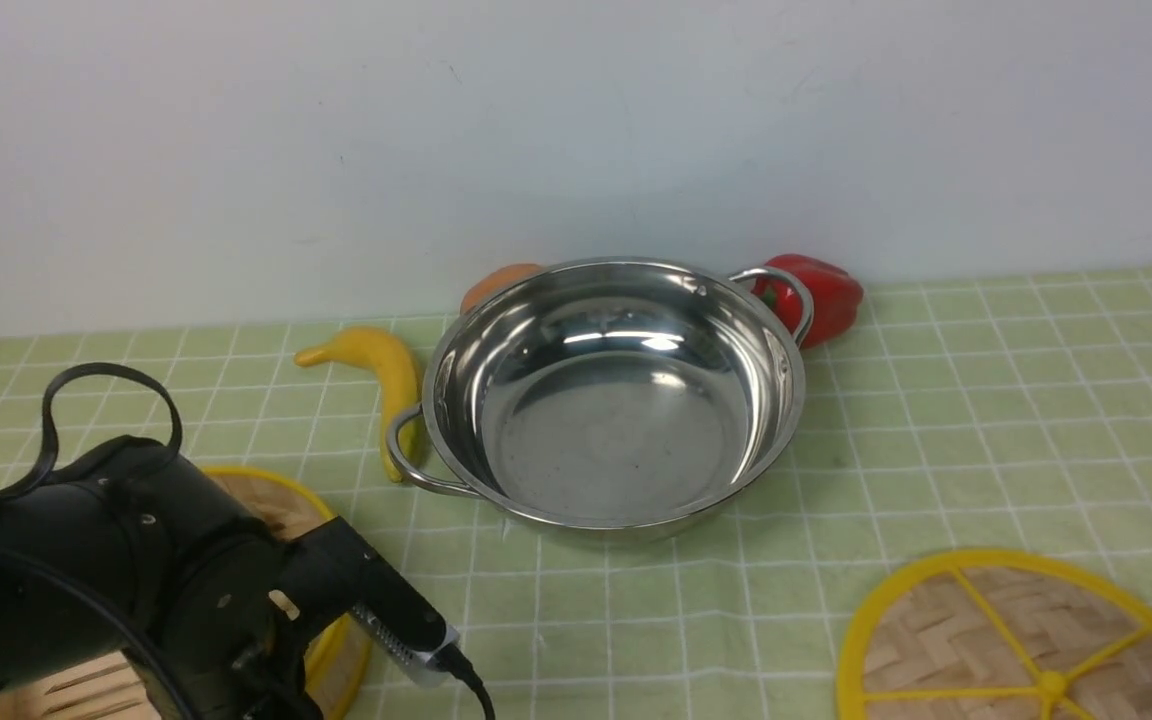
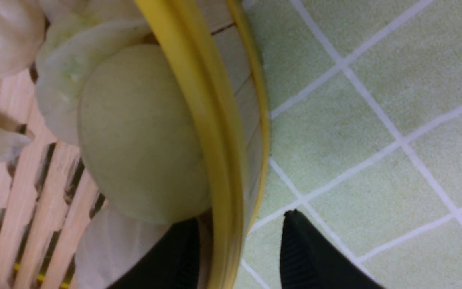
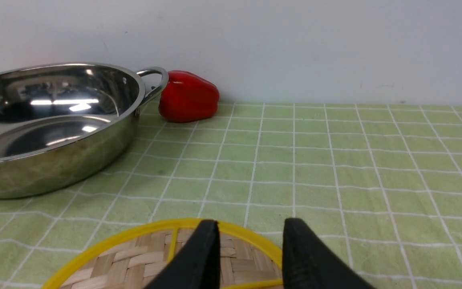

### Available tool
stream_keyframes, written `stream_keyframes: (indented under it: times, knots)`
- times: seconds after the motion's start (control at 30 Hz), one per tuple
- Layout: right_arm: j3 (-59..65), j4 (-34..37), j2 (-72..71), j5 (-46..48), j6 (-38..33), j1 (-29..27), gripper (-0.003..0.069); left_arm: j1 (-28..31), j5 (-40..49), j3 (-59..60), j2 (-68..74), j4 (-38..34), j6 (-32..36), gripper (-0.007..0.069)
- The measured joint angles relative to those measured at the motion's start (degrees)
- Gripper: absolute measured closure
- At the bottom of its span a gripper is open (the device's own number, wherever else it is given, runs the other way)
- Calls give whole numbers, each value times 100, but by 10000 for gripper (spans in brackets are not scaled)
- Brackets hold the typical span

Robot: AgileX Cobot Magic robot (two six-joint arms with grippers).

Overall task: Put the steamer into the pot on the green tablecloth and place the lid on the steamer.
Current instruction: 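Grasp the rim of the steamer basket holding the buns with the left gripper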

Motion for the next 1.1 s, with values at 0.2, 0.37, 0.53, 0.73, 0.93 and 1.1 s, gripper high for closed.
stream_keyframes:
  times: [0.2, 0.37, 0.53, 0.73, 0.93, 1.1]
  knots:
    - [0, 0, 0, 0, 0, 0, 416, 0, 17, 0, 0, -36, 45, 430]
    - [0, 0, 0, 0, 0, 0, 416, 0, 13, 0, 0, -15, 45, 480]
    - [0, 0, 0, 0, 0, 0, 416, 0, -10, 0, 0, -15, 45, 488]
    - [0, 0, 0, 0, 0, 0, 416, 0, -58, 0, 0, -33, 45, 487]
    - [0, 0, 0, 0, 0, 0, 416, 0, -177, 0, 0, -58, 45, 487]
    - [0, 0, 0, 0, 0, 0, 416, 0, -294, 0, 0, -71, 45, 487]
